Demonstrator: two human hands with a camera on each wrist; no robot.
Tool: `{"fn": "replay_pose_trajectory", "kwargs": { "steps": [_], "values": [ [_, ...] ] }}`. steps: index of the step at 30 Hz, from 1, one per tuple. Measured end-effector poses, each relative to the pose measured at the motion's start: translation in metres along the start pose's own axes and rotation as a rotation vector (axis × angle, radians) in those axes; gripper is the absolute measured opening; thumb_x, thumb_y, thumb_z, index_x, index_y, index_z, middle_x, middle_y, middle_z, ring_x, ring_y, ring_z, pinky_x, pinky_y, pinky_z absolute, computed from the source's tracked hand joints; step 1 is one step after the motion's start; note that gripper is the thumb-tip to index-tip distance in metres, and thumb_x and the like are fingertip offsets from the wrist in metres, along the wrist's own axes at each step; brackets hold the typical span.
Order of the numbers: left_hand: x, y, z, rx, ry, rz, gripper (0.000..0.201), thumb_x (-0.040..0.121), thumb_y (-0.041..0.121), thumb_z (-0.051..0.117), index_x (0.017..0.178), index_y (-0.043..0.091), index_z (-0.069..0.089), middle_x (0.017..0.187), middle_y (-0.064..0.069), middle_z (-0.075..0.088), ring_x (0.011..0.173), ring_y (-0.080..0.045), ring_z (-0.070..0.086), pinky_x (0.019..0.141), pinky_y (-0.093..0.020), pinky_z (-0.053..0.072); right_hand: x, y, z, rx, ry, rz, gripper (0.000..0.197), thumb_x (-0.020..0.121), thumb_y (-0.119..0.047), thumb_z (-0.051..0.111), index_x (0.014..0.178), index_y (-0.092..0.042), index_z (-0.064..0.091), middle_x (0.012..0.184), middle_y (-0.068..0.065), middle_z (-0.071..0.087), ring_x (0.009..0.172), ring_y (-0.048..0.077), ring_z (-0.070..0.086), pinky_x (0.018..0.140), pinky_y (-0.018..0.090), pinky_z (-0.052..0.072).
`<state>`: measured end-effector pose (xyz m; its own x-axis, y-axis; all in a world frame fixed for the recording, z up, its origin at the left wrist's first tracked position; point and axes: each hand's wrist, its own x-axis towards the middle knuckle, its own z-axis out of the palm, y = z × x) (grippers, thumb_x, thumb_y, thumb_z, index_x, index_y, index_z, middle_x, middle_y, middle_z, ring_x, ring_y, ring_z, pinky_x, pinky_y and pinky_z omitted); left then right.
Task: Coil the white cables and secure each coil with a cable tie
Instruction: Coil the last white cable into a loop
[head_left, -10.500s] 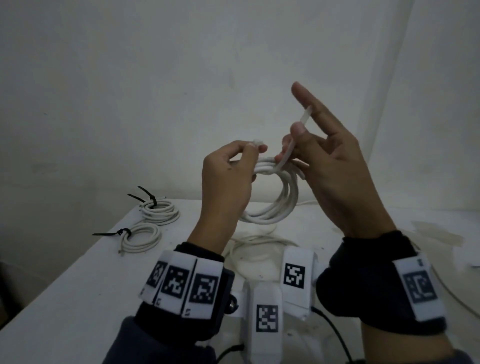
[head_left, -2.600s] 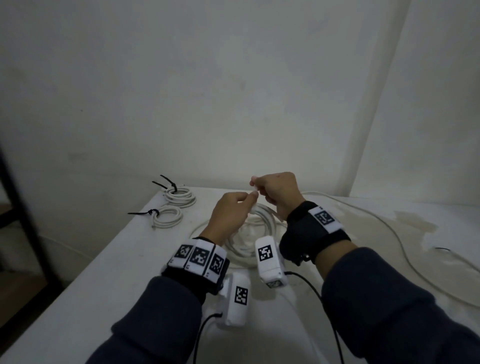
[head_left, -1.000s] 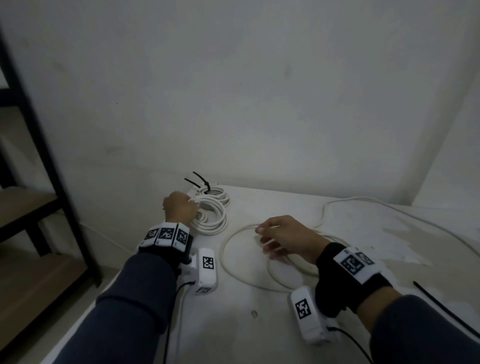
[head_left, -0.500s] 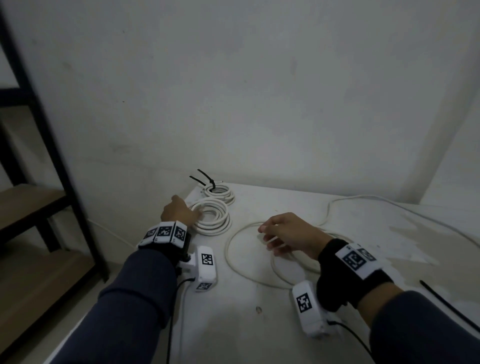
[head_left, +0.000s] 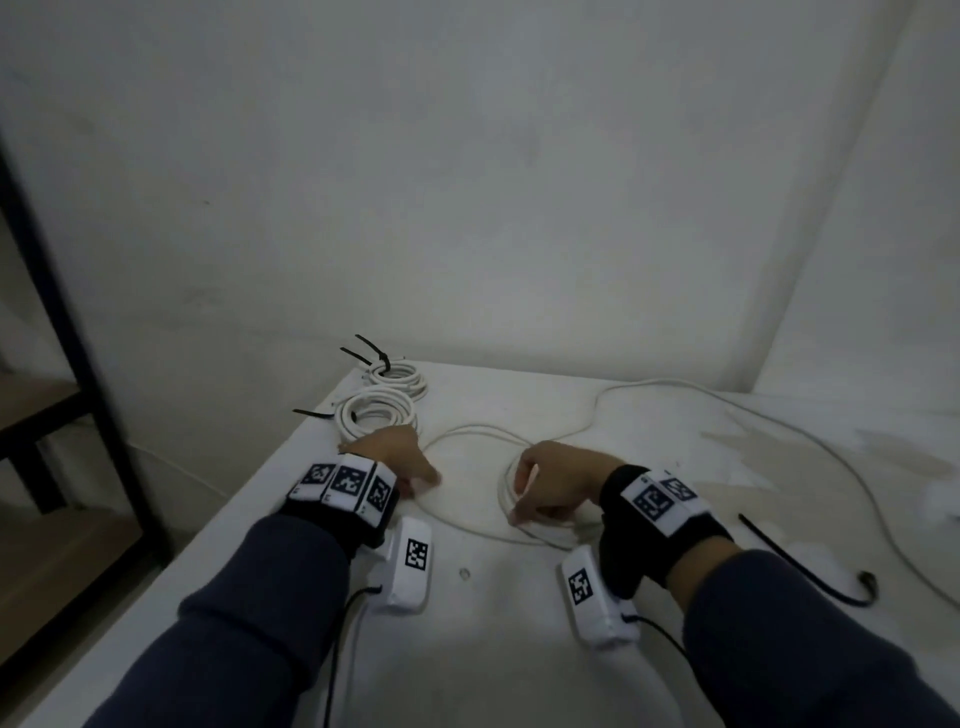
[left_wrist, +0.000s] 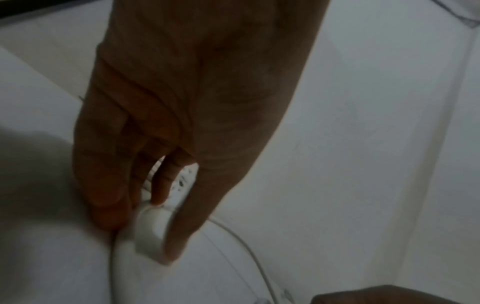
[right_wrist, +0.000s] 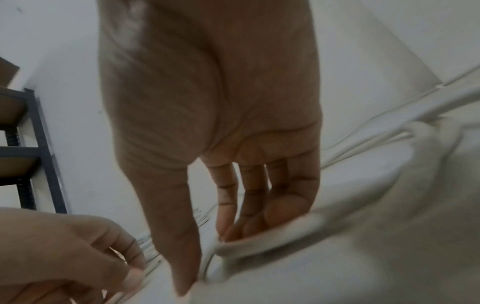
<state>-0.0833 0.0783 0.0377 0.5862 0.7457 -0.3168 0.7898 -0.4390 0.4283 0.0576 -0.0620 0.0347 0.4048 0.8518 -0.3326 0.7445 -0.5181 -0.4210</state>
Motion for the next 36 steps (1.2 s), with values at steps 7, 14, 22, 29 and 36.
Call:
{"fn": "replay_pose_trajectory", "kwargs": {
  "steps": [7,14,22,29,36],
  "values": [
    [-0.002,0.002,0.000,-0.645,0.119,0.046,0.012,0.092,0.006,0.052,0.081,0.005,0.055,0.083,-0.013,0.053,0.067,-0.018,0.052,0.067,-0.030,0.044,-0.011,0.018,-0.010,0.097,0.221,-0.064,0.008,0.080,-0.012,0.071,0.082,-0.016,0.064,0.075,0.001,0.057,0.073,0.017,0.053,0.065,0.022,0.041],
    [-0.003,0.006,-0.036,-2.077,0.075,0.219,0.035,0.098,-0.003,0.025,0.073,0.013,0.044,0.055,-0.003,0.053,0.044,-0.008,0.052,0.041,-0.011,0.039,-0.023,0.038,-0.037,0.613,0.850,-0.177,0.024,0.093,-0.003,0.046,0.086,-0.019,0.062,0.076,0.004,0.063,0.079,0.027,0.062,0.065,0.028,0.045],
    [0.002,0.002,-0.048,-2.096,0.191,0.345,0.030,0.101,0.000,0.025,0.083,0.011,0.047,0.047,-0.001,0.047,0.032,-0.006,0.039,0.038,-0.012,0.035,-0.030,0.051,-0.054,1.103,1.030,-0.177,0.012,0.094,-0.001,0.051,0.092,-0.009,0.060,0.082,0.013,0.064,0.069,0.022,0.067,0.060,0.027,0.053],
    [-0.007,0.010,-0.034,-1.979,0.101,0.409,0.029,0.103,0.013,0.031,0.095,0.019,0.057,0.067,-0.005,0.048,0.043,-0.007,0.050,0.048,-0.015,0.045,-0.027,0.048,-0.058,1.069,0.918,-0.238,0.013,0.095,-0.006,0.055,0.107,-0.004,0.060,0.090,0.013,0.064,0.079,0.020,0.064,0.071,0.030,0.057],
    [-0.027,0.041,-0.050,-2.435,-0.046,0.589,0.027,0.102,0.007,0.031,0.089,0.009,0.054,0.058,-0.010,0.056,0.052,-0.014,0.054,0.049,-0.019,0.049,-0.039,0.030,-0.052,0.302,0.418,0.073,0.027,0.095,-0.016,0.049,0.107,0.003,0.062,0.094,0.013,0.064,0.088,0.030,0.069,0.071,0.035,0.059]
  ]
}}
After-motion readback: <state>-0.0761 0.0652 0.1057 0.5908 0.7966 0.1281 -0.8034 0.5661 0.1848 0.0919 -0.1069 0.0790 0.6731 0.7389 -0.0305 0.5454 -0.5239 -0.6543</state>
